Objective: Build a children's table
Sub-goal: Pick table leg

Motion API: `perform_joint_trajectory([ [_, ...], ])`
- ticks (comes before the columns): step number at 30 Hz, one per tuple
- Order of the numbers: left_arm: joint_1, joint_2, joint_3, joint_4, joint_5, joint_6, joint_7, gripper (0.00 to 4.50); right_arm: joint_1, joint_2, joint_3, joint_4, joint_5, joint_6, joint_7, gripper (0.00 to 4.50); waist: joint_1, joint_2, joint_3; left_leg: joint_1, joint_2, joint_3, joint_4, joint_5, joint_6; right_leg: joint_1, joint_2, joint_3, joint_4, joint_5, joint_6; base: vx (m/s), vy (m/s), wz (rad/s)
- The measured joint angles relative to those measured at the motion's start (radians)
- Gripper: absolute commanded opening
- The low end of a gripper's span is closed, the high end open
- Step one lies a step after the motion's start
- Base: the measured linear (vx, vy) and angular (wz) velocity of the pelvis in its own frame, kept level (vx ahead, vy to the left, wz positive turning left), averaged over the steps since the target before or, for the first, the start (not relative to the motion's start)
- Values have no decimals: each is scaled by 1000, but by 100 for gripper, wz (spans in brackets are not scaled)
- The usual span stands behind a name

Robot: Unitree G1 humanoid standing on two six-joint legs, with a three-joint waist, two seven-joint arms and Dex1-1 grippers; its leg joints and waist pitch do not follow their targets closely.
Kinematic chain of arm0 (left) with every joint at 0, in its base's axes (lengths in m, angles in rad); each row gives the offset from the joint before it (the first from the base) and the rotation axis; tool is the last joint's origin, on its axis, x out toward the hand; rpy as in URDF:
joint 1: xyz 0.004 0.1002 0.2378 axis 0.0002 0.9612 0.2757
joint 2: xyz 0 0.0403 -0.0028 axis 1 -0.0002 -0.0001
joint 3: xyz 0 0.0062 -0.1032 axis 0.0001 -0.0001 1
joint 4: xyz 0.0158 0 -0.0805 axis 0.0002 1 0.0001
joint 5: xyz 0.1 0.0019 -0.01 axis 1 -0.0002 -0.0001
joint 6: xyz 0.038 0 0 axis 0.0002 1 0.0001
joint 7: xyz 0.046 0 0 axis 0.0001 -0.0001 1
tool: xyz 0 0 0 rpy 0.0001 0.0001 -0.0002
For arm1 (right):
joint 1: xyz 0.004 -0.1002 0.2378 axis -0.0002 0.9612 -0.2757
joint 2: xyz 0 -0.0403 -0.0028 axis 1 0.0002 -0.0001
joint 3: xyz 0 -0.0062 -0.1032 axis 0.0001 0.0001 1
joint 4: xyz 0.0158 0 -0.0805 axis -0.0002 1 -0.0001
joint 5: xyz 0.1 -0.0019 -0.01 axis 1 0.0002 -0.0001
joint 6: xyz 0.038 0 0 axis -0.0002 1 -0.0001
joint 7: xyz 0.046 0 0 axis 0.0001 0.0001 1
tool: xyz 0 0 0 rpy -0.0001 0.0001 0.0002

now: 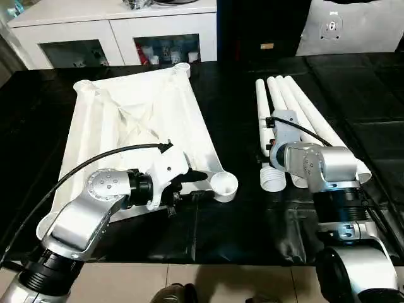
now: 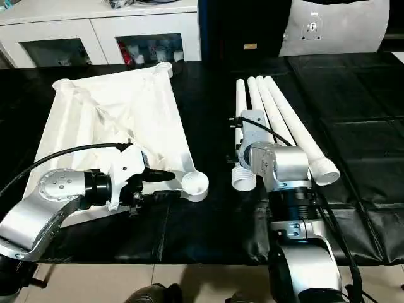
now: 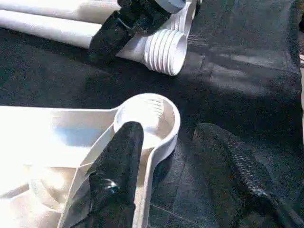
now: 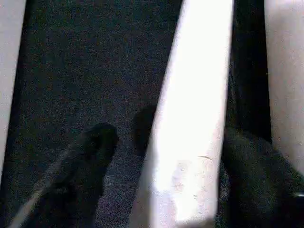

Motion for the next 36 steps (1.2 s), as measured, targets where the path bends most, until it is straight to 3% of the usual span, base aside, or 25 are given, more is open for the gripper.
perform_joint_trajectory([
  [16, -7, -20, 0, 0, 1, -13, 34, 211, -12, 10, -70, 31, 38, 11, 14, 212, 0, 0, 0, 0, 0, 0, 0, 0, 1, 0, 0, 0, 0, 0, 0, 0, 0, 0],
  [24, -25, -46, 4, 0, 3, -27, 83, 211, -11, 14, -89, 29, 51, -1, 16, 187, 0, 0, 0, 0, 0, 1, 0, 0, 1, 0, 0, 0, 0, 0, 0, 0, 0, 0],
  [31, -72, -130, 59, 66, 23, -32, 207, 211, 47, 68, -178, -100, 114, -199, 43, 186, 1, 4, 2, -2, 0, 2, 0, 1, 3, -2, 0, 0, 0, 0, 0, 0, 0, 0],
  [34, -113, -183, 100, 82, 12, -25, 262, 211, 48, 86, -240, -160, 189, -245, 91, 186, 1, 5, 3, -2, 0, 2, 0, 2, 4, -1, -1, 0, -1, 0, 0, 0, 0, 0],
  [36, -144, -225, 132, 86, -27, 2, 294, 247, 56, 97, -267, -188, 246, -264, 150, 186, 1, 8, 3, -2, 0, 2, 1, 1, 4, -1, -1, -1, -1, 0, 0, 0, 0, 0],
])
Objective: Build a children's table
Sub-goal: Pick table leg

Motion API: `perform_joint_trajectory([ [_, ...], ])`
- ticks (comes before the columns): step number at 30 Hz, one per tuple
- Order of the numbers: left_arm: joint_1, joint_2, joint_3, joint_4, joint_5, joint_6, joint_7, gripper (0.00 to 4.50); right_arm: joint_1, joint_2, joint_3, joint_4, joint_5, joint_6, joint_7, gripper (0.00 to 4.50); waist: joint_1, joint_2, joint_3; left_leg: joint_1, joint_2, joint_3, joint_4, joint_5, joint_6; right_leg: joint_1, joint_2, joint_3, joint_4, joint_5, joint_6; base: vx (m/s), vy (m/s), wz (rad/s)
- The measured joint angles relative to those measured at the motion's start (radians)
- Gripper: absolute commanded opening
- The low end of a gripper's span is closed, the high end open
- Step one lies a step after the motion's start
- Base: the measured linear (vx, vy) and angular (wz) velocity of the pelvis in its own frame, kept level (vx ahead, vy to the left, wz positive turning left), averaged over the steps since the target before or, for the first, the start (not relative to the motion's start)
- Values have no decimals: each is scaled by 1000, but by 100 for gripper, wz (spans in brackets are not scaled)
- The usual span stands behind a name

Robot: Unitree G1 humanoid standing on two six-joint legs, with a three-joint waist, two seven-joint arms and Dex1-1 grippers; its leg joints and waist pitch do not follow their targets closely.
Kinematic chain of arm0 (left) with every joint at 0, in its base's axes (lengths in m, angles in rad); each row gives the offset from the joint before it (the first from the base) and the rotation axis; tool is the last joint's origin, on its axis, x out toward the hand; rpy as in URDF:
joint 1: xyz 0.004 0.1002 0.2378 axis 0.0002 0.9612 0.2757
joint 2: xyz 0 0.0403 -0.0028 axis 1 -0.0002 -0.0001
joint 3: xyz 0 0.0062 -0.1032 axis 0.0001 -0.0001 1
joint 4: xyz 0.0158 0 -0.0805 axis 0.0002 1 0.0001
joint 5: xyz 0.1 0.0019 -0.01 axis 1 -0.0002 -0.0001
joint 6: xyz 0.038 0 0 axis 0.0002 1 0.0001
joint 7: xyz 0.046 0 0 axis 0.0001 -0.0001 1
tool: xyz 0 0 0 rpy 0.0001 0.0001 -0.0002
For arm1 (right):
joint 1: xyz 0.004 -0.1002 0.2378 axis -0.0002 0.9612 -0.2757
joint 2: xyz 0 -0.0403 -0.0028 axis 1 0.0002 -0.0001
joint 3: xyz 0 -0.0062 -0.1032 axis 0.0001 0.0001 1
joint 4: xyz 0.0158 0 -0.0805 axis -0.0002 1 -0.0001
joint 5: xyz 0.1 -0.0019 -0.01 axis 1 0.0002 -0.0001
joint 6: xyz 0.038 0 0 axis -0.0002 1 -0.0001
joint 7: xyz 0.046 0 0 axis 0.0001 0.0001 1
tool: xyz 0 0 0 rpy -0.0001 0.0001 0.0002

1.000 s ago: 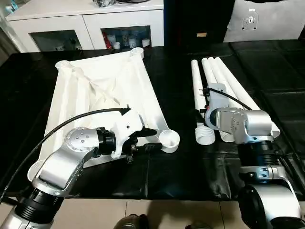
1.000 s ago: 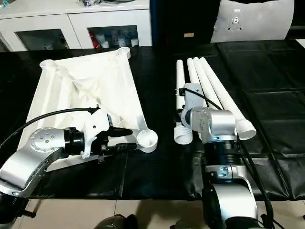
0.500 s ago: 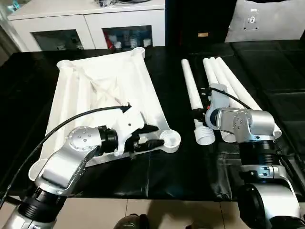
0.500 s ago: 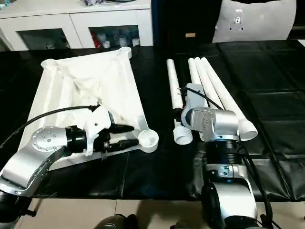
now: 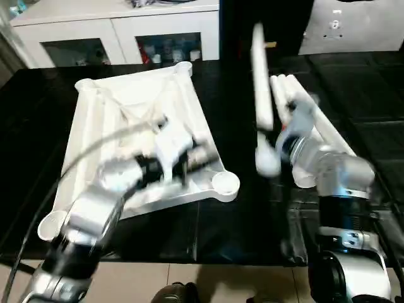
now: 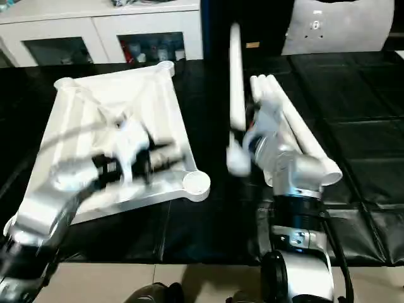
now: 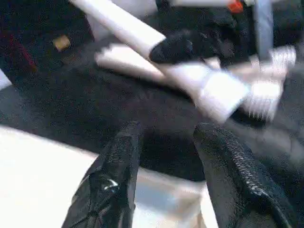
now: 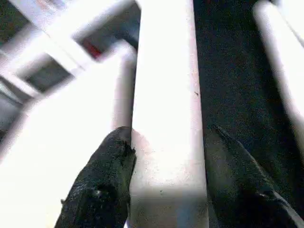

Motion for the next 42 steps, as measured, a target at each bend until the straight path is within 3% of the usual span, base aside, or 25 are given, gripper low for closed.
perform_joint_trajectory([
  [2, -46, -81, 69, 16, -83, 52, 44, 250, 49, 12, -23, -57, 78, -34, 100, 186, 5, 5, 2, -1, 0, 0, 1, 0, 1, 0, -1, -1, 0, 0, 0, 0, 0, 0],
  [9, -150, -210, 205, 26, -294, 165, 116, 271, 192, -13, -27, -195, 233, -28, 304, 185, 4, 6, 3, -7, 0, 0, 3, 4, 14, -4, -1, -2, 0, 0, 0, 0, 0, 0],
  [14, -224, -297, 278, 40, -450, 271, 178, 271, 240, -34, 18, -299, 308, -6, 397, 185, 1, 4, 5, -12, 0, 0, 5, 4, 14, -9, -1, -2, 0, 1, 0, 0, 0, 0],
  [24, -235, -324, 333, 42, -534, 336, 237, 271, 279, -67, 80, -359, 375, 16, 479, 185, 8, -9, 14, -18, 0, 0, 2, 3, 15, -13, -1, -2, -4, 1, 0, 0, 0, 0],
  [29, -235, -320, 340, 33, -555, 346, 253, 271, 269, -98, 146, -370, 300, -60, 479, 185, 10, -2, 16, -19, 0, 1, 2, 3, 20, -13, -1, -2, -7, 1, 0, 0, 0, 0],
  [30, -235, -317, 340, 33, -557, 344, 249, 236, 267, -98, 155, -370, 281, -75, 475, 185, 11, 1, 18, -19, 0, 1, 1, 3, 19, -13, -1, -2, -8, 2, 0, 0, 0, 0],
  [34, -232, -287, 309, 33, -514, 319, 232, 213, 265, -93, 211, -370, 196, -154, 442, 185, 8, 21, 28, -20, 0, 1, 0, 2, 17, -14, -1, -2, -9, 2, 0, 0, 0, 0],
  [35, -223, -284, 286, 29, -482, 289, 232, 188, 272, -89, 240, -374, 157, -194, 423, 184, 7, 27, 30, -20, 0, 1, 0, 1, 17, -13, -1, -2, -11, 2, 1, 0, 0, 0],
  [37, -205, -284, 269, 25, -449, 259, 234, 189, 287, -83, 271, -375, 116, -233, 404, 183, 5, 36, 32, -21, 0, 1, -1, 1, 18, -13, -1, -2, -14, 4, 4, 0, 0, 0],
  [42, -181, -295, 206, 16, -373, 173, 255, 178, 324, -61, 330, -375, 16, -355, 363, 183, -1, 38, 31, -31, 0, 1, 1, 2, 23, -21, -1, -3, -14, 5, 6, 0, 0, 0],
])
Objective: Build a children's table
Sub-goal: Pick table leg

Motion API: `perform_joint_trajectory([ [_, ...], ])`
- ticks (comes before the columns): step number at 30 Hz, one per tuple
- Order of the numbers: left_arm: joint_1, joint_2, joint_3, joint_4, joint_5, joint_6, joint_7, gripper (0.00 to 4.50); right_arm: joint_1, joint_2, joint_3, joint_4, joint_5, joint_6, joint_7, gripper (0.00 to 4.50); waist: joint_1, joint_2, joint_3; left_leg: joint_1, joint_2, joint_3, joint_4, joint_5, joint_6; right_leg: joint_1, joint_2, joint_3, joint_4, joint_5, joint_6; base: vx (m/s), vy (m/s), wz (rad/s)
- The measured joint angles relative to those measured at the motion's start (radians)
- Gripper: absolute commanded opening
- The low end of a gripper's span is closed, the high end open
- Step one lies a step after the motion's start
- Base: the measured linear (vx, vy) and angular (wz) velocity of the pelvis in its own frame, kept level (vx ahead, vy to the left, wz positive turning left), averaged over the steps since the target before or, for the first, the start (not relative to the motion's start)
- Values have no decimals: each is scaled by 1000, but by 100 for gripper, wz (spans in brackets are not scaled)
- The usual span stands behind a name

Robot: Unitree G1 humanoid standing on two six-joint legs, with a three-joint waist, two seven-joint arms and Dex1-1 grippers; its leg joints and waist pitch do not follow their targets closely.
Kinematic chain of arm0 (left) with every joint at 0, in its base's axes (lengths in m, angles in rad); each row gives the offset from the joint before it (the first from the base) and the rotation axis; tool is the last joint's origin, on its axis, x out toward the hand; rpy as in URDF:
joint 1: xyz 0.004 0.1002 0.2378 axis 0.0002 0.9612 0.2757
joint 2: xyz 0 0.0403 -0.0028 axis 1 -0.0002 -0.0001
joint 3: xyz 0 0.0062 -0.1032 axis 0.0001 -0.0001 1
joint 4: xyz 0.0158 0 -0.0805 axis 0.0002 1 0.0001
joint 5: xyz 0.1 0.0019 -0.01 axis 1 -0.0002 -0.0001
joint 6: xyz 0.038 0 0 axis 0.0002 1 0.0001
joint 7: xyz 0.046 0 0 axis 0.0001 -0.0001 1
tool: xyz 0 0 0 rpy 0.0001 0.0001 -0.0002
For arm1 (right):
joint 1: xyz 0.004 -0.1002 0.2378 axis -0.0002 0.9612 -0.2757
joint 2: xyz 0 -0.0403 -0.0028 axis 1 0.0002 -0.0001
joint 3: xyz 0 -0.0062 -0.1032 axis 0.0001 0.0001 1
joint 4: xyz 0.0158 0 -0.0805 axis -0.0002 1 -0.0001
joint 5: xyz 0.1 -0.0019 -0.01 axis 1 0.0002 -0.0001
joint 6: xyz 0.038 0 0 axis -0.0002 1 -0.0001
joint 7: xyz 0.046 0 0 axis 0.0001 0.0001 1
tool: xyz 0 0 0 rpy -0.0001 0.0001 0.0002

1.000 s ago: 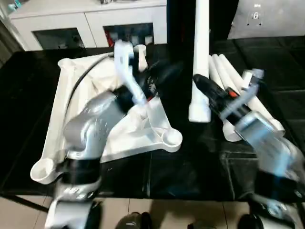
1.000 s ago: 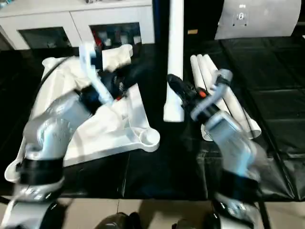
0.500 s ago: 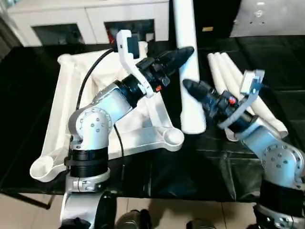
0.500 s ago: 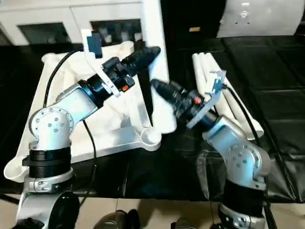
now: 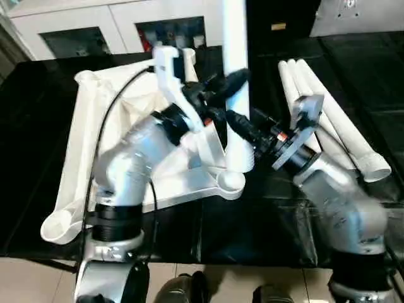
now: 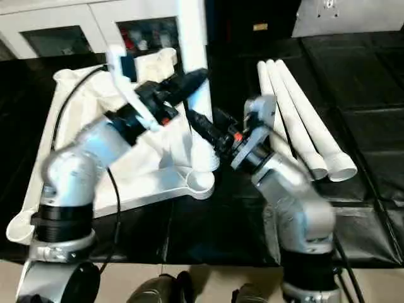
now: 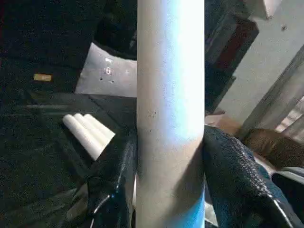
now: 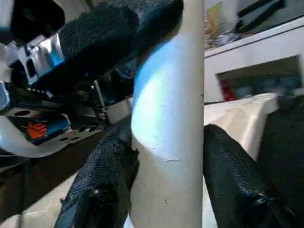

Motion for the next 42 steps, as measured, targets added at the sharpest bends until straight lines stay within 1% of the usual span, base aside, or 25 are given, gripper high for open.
perform_joint_trajectory([
  [3, 12, 3, -9, -23, 23, -27, 11, 178, 0, -2, 32, 4, -60, -70, -21, 183, -3, 0, 0, -1, 0, 0, 3, -1, 2, 0, 0, 0, 2, 0, 0, 0, 0, 0],
  [5, 19, 13, -23, -37, 39, -35, 10, 178, 0, -6, 45, 10, -80, -92, -24, 183, -2, 0, 0, 0, 0, 0, 5, 0, 3, 0, -1, 0, 4, 0, 0, 0, 0, 0],
  [8, 57, 32, -45, -70, 71, -57, 6, 178, 1, -16, 73, 28, -107, -115, -22, 183, -2, -2, 0, 0, 0, 0, 9, 0, 4, 0, -1, 1, 9, 0, 0, 0, 0, 0],
  [11, 74, 30, -42, -72, 76, -56, 16, 178, 1, -18, 79, 47, -117, -127, -21, 183, 0, -5, 1, 1, 0, 1, 12, 2, 6, 1, -2, 1, 13, 1, 0, 0, 0, 0],
  [15, 90, 22, -33, -76, 75, -58, 37, 178, 0, -29, 85, 64, -124, -137, -13, 183, 0, -15, 1, 1, 0, 3, 14, 3, 6, 1, -3, 2, 13, 6, 0, 0, 0, 0],
  [17, 87, 22, -27, -71, 75, -58, 42, 178, -11, -30, 85, 79, -120, -137, -10, 183, -2, -16, 1, 1, 0, 4, 15, 3, 7, 1, -3, 3, 13, 8, -1, 0, 0, 0],
  [18, 83, 22, -25, -65, 75, -58, 42, 178, -14, -31, 85, 83, -119, -136, -10, 217, -1, -17, 1, 1, 0, 5, 15, 4, 8, 1, -4, 3, 13, 9, -1, 0, 0, 0],
  [19, 76, 22, -23, -56, 76, -58, 43, 178, -19, -34, 84, 88, -117, -135, -10, 238, -1, -19, 2, 1, 0, 6, 15, 4, 8, 1, -4, 3, 13, 10, -1, 0, 0, 0],
  [20, 67, 23, -21, -50, 77, -58, 50, 178, -27, -37, 84, 90, -117, -134, -11, 238, -1, -20, 3, 1, 0, 7, 16, 5, 9, 1, -5, 3, 13, 11, -1, 0, 0, 0],
  [21, 60, 24, -20, -42, 78, -58, 59, 178, -35, -39, 85, 91, -120, -134, -11, 253, -1, -21, 3, 1, 0, 7, 16, 5, 10, 1, -5, 3, 13, 11, -1, 0, 0, 0],
  [24, 54, 45, -9, 1, 91, -58, 70, 178, -66, -46, 85, 89, -112, -133, 0, 265, -3, -21, 3, 1, 0, 8, 18, 6, 11, 1, -5, 4, 13, 13, -1, 0, 0, 0],
  [25, 53, 51, -1, 14, 91, -57, 69, 178, -71, -50, 82, 89, -106, -126, 6, 293, -3, -22, 3, 1, 0, 8, 18, 6, 11, 1, -6, 4, 13, 13, -1, 0, 0, 0],
  [28, 43, 76, 13, 48, 91, -57, 59, 178, -74, -59, 56, 88, -60, -95, 17, 301, 1, -21, 3, 0, 0, 9, 18, 6, 12, 1, -6, 3, 13, 13, -1, 0, 0, 0],
  [29, 31, 89, 20, 66, 91, -57, 56, 178, -74, -65, 43, 87, -35, -82, 24, 327, 3, -21, 3, 0, 0, 9, 18, 7, 12, 1, -6, 3, 13, 13, -1, 0, 0, 0],
  [30, 21, 95, 26, 77, 91, -57, 51, 178, -74, -69, 32, 85, -19, -69, 28, 327, 3, -21, 3, 0, 0, 9, 18, 7, 13, 1, -6, 3, 13, 13, -1, 0, 0, 0],
  [32, 5, 100, 36, 91, 84, -56, 35, 178, -76, -80, 4, 79, 12, -46, 29, 349, 3, -21, 3, 0, -1, 9, 18, 7, 13, 1, -7, 3, 13, 14, -1, 0, 0, 0],
  [33, -2, 102, 38, 98, 81, -55, 25, 178, -78, -84, -7, 77, 26, -34, 29, 349, 3, -21, 3, 0, -1, 9, 18, 7, 14, 1, -7, 3, 13, 14, -1, 0, 0, 0],
  [35, -14, 105, 40, 112, 59, -48, 3, 178, -83, -99, -31, 68, 55, 11, 29, 373, 2, -21, 3, 0, -1, 9, 18, 8, 15, 1, -8, 3, 13, 14, -1, 0, 0, 0],
  [37, -30, 107, 51, 128, 10, -23, -38, 178, -86, -133, -47, 54, 101, 77, 38, 382, 3, -21, 3, 0, -2, 10, 18, 8, 15, 1, -8, 2, 14, 14, -1, 0, 0, 0],
  [38, -44, 109, 64, 140, -33, 0, -70, 178, -93, -172, -50, 52, 130, 127, 59, 395, 3, -21, 3, 0, -2, 10, 18, 10, 18, 2, -9, 2, 14, 14, -2, 0, 0, 0],
  [39, -53, 109, 72, 141, -54, 11, -89, 178, -96, -189, -57, 49, 143, 148, 70, 409, 4, -21, 3, 0, -2, 10, 18, 11, 19, 2, -9, 2, 14, 15, -2, 0, 0, 0],
  [41, -67, 113, 90, 141, -97, 34, -120, 178, -99, -207, -66, 48, 170, 187, 94, 409, 3, -21, 3, 1, -2, 10, 18, 11, 19, 2, -9, 2, 14, 15, -2, 0, 0, 0],
  [42, -73, 115, 101, 142, -141, 62, -153, 178, -99, -223, -65, 48, 196, 218, 116, 409, 3, -21, 3, 1, -2, 11, 18, 11, 19, 2, -10, 2, 14, 15, -2, 0, 0, 0],
])
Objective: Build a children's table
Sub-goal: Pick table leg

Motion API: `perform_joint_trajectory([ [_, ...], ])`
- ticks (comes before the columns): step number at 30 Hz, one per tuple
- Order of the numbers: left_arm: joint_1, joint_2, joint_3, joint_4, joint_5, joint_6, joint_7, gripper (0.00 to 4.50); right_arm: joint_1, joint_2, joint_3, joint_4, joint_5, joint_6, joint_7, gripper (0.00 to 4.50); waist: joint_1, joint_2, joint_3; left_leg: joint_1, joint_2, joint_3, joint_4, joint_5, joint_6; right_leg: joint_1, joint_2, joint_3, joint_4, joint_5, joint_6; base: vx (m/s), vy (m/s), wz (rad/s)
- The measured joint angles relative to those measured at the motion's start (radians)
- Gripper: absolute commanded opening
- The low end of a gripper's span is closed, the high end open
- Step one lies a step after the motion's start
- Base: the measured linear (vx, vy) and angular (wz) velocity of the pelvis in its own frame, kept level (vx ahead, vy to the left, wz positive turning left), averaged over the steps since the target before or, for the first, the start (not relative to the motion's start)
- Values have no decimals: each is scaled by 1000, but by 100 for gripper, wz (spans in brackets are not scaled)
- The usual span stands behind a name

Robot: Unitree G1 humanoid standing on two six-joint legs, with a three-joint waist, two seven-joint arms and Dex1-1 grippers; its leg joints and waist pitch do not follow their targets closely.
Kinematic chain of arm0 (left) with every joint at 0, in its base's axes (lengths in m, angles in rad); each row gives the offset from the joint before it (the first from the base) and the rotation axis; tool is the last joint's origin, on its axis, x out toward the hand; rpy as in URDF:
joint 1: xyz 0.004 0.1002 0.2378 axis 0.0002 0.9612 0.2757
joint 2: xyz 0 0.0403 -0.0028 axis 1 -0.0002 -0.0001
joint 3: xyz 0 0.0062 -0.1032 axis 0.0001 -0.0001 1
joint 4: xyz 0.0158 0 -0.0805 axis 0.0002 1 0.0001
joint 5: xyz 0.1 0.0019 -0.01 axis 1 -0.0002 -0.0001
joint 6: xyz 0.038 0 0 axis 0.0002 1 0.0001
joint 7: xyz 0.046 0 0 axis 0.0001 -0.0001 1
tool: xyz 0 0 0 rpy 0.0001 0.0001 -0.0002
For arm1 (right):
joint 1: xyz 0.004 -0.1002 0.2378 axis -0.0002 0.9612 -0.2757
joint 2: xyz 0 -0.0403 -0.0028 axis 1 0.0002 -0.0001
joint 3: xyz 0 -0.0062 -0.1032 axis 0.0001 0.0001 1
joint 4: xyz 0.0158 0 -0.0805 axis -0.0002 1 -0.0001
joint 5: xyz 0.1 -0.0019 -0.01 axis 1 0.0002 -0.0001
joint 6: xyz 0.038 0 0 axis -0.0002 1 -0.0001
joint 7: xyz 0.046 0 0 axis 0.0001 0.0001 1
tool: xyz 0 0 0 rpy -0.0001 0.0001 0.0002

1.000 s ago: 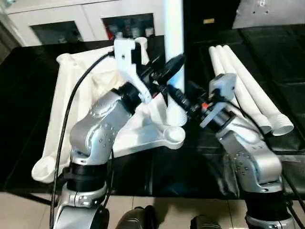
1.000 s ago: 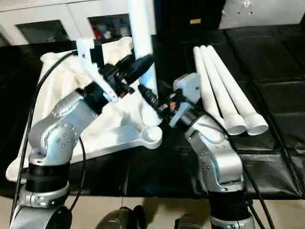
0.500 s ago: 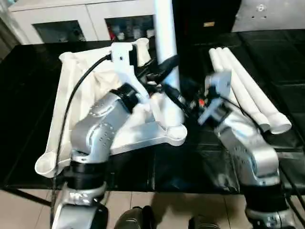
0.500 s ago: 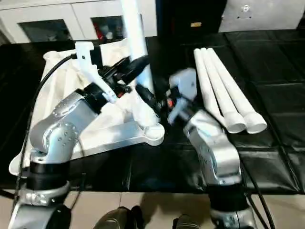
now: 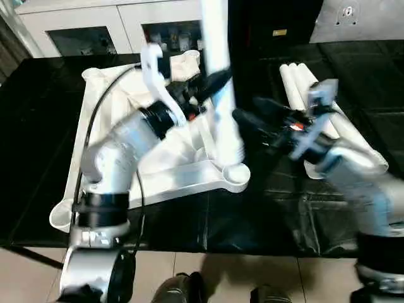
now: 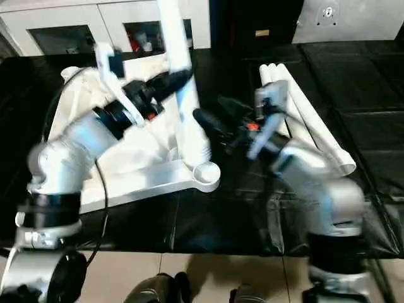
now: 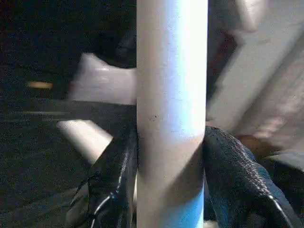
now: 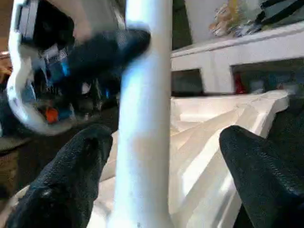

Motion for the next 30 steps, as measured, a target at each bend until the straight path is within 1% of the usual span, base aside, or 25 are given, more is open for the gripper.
perform_joint_trajectory([
  [2, -8, 0, 13, 0, -59, 40, -43, 178, -5, -23, -1, 1, 36, 38, 35, 409, 1, 0, 0, 0, -1, 1, 0, 0, 0, 0, -1, 0, 0, 0, 0, 0, 0, 0],
  [6, -33, 4, 24, 2, -132, 95, -98, 178, -32, -49, -4, -1, 92, 78, 89, 409, 3, 0, 0, 0, -1, 2, 2, 0, 1, 0, -3, -2, 0, 2, -3, 0, 0, 0],
  [7, -34, 7, 24, 0, -138, 101, -108, 178, -33, -52, -4, -1, 100, 82, 95, 409, 4, -1, 0, 0, -1, 2, 2, 0, 1, 1, -3, -1, 0, 2, -3, 0, 0, 0],
  [11, -34, 44, 0, 1, -145, 123, -176, 178, -46, -83, -3, 0, 138, 125, 135, 409, 7, -1, 0, 0, -1, 4, 3, 1, 3, 1, -5, -2, 0, 4, -6, 0, 0, 0],
  [14, -35, 51, -19, 1, -146, 127, -209, 178, -66, -104, -3, 0, 162, 146, 169, 409, 11, -1, 0, 0, -1, 5, 5, 1, 4, 1, -6, -2, 0, 6, -7, 0, 0, 0],
  [17, -38, 58, -30, 2, -147, 129, -233, 178, -66, -127, 1, -1, 179, 163, 200, 409, 16, -1, 0, 0, -1, 7, 7, 1, 4, 2, -7, -2, 0, 8, -8, 0, 0, 0],
  [18, -40, 61, -32, 2, -147, 129, -239, 178, -66, -132, 1, -1, 186, 166, 206, 395, 17, -1, 0, 0, -1, 7, 7, 2, 5, 2, -7, -2, 0, 9, -8, 0, 0, 0],
  [20, -42, 64, -35, 2, -147, 129, -248, 178, -66, -140, 1, -1, 192, 174, 216, 395, 19, -1, -1, 1, -1, 8, 8, 2, 5, 2, -8, -2, 0, 10, -7, 0, 0, 0],
  [21, -42, 64, -37, 2, -147, 129, -251, 178, -66, -140, 1, -1, 197, 182, 220, 384, 20, -1, -1, 1, -1, 8, 8, 2, 6, 2, -8, -2, 0, 11, -8, 0, 0, 0],
  [22, -42, 64, -39, 2, -147, 129, -254, 178, -66, -140, 3, -1, 201, 188, 221, 364, 21, -1, -1, 1, -1, 8, 8, 2, 6, 2, -8, -2, 0, 11, -8, 0, 0, 0],
  [23, -42, 64, -45, 2, -146, 129, -256, 178, -65, -140, 5, -1, 203, 192, 222, 364, 22, -1, -1, 1, -1, 8, 9, 2, 6, 2, -9, -2, 0, 12, -8, 0, 0, 0],
  [26, -42, 64, -47, 2, -146, 129, -257, 178, -64, -140, 16, -1, 203, 193, 224, 351, 22, -1, -1, 1, -1, 9, 9, 2, 6, 2, -9, -2, 0, 13, -9, 0, 0, 0],
  [27, -42, 64, -50, 2, -144, 127, -258, 178, -61, -140, 22, -2, 203, 196, 223, 328, 23, -1, -1, 1, -1, 9, 9, 2, 6, 2, -9, -2, 0, 13, -9, 0, 0, 0],
  [28, -42, 64, -54, 2, -144, 125, -259, 178, -57, -139, 27, -4, 203, 202, 221, 328, 24, -1, -1, 1, -1, 10, 9, 2, 6, 2, -10, -2, 0, 13, -9, 0, 0, 0],
  [29, -42, 66, -61, 1, -139, 124, -266, 178, -50, -139, 37, -7, 202, 209, 217, 311, 24, -1, -1, 1, -1, 10, 9, 2, 6, 2, -10, -2, 0, 13, -9, 0, 0, 0],
  [30, -42, 67, -66, 0, -133, 124, -269, 178, -44, -138, 44, -8, 203, 213, 215, 311, 24, -1, -1, 1, -1, 10, 9, 2, 6, 2, -10, -2, 0, 13, -9, 0, 0, 0],
])
